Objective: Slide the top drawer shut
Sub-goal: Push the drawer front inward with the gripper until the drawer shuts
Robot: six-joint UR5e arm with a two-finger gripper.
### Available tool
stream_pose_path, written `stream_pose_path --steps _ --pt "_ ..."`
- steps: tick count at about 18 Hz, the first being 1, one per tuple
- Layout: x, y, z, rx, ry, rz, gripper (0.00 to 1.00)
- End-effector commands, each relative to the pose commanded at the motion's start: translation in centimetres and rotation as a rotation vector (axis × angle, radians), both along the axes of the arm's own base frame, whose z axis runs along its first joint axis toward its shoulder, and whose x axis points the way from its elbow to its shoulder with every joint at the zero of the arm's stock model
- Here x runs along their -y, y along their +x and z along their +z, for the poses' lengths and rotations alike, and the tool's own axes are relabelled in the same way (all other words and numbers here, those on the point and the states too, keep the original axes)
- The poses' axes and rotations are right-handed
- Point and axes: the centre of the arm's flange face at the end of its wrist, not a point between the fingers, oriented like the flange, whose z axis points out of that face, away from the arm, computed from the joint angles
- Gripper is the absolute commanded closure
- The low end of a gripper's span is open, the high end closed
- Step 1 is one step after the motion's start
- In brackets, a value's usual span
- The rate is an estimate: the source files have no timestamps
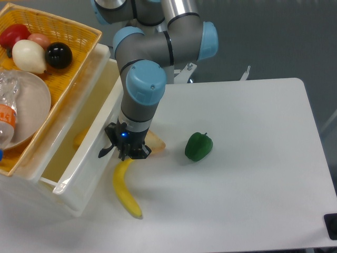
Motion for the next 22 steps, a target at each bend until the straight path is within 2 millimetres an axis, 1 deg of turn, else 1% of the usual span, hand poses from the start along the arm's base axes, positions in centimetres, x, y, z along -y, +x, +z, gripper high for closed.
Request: stream_pose_path --steps 3,7,8,11,12,17,20,22 --pt "-0.2 0.3 0.1 -0.004 0.002 -0.006 0.27" --pt "-0.2 0.4 0.1 -0.004 0.002 -0.008 0.23" --pt "-0.2 0.4 0.1 -0.005 0.001 -0.008 0.21" --pt "-0.2 0.5 0.3 -0.007 0.004 -0.009 0.20" --pt "-0.1 0.5 0.3 -0.007 0.004 -0.008 0.17" --pt "-0.2 0.6 0.3 -0.008 0.002 -0.008 0.11" --pt "-0.2 1.3 -0.1 -0.004 -0.002 -0.017 0.07" --pt "-0.1 1.5 -0.1 -0.004 -0.002 -0.018 0.04"
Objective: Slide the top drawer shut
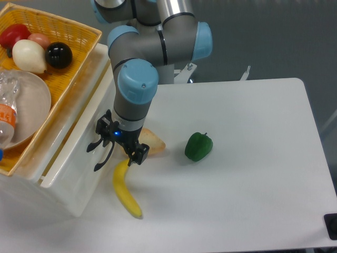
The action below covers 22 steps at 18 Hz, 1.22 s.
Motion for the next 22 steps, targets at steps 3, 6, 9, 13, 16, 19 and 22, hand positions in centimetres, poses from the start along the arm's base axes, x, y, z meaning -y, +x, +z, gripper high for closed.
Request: stream_pose_path --steps 3,6,9,13,16,19,22 --pt "0.1 0.1 -0.1 0.003 -0.001 0.001 0.01" --pt "-0.2 0.7 -0.3 0.006 -0.002 -0.008 0.01" --pt "-0.6 1.5 -0.4 0.009 -0.007 -0.010 0.01" --pt "-0.6 1.5 -0.5 0.012 -0.011 -0.006 0.01" --pt "-0.6 1.4 -0.6 0.011 -0.010 -0.006 0.01" --pt "-0.4 0.8 -0.4 0.005 -0.005 -0.001 0.00" --pt "0.6 -1.5 0.0 -0.002 0.001 0.038 0.00"
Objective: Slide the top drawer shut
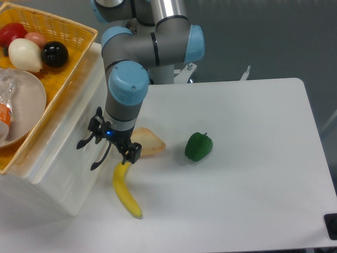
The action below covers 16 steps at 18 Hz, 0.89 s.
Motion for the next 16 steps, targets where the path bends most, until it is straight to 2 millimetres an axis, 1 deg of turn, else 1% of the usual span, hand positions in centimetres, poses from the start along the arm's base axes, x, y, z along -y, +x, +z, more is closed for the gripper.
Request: stream_pose_path --steps 2,6,7,9,10,12,13,16 --pt "0.7 -1.7 0.3 -0.006 0.006 0.028 0.00" --pt "2.7 -6.0 1.0 -0.034 0.034 0.097 0.00" --pt "3.3 -6.9 1.2 -0.040 0.039 0.106 0.00" --pt "4.0 -8.0 1.0 -0.050 0.041 0.106 0.00" --pt "4.7 -9.0 1.0 -0.057 0.037 0.116 0.00" --pt "6.6 -11.8 1.4 -0.090 0.042 0.112 0.00" --pt "8.5 -14.1 1.3 -0.111 0.046 0.101 0.00" --pt "12.5 -18.2 1.0 -0.175 0.004 0.046 0.00"
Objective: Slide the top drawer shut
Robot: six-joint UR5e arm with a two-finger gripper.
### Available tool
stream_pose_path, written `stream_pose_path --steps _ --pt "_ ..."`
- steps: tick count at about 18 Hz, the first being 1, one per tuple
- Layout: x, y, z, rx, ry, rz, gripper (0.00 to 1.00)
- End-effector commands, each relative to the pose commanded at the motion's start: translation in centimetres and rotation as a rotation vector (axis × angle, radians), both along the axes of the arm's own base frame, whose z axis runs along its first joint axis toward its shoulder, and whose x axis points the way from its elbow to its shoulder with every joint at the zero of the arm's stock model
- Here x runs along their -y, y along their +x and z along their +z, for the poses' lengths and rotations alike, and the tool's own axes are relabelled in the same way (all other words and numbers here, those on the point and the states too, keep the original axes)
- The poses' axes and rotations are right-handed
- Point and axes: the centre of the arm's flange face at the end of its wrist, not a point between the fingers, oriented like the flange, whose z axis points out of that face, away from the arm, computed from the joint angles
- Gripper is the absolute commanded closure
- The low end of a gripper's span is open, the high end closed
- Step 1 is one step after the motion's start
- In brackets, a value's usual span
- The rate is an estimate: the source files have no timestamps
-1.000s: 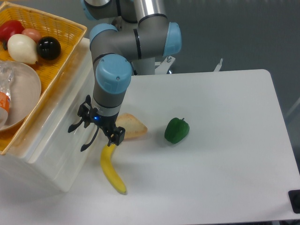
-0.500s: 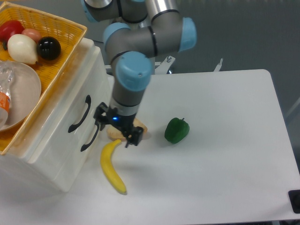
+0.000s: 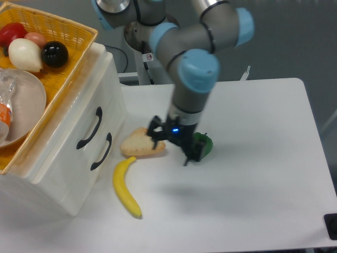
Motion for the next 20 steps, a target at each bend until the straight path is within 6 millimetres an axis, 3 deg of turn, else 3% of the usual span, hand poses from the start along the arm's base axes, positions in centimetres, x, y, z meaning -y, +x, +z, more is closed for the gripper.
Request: stream_pose_path --steps 6,9,14,20 --pt "7.7 -6.8 -2.1 -0.066 -0.057 -0.190 0.00" --pt "10.8 -8.8 -2.6 -0.082 -0.065 -0.276 0.00" --pt "13.0 -10.0 -3.9 -0.106 -0.232 -0.407 0.00" --pt "12.7 -10.4 -5.6 -0.088 -0.262 -0.452 0.00"
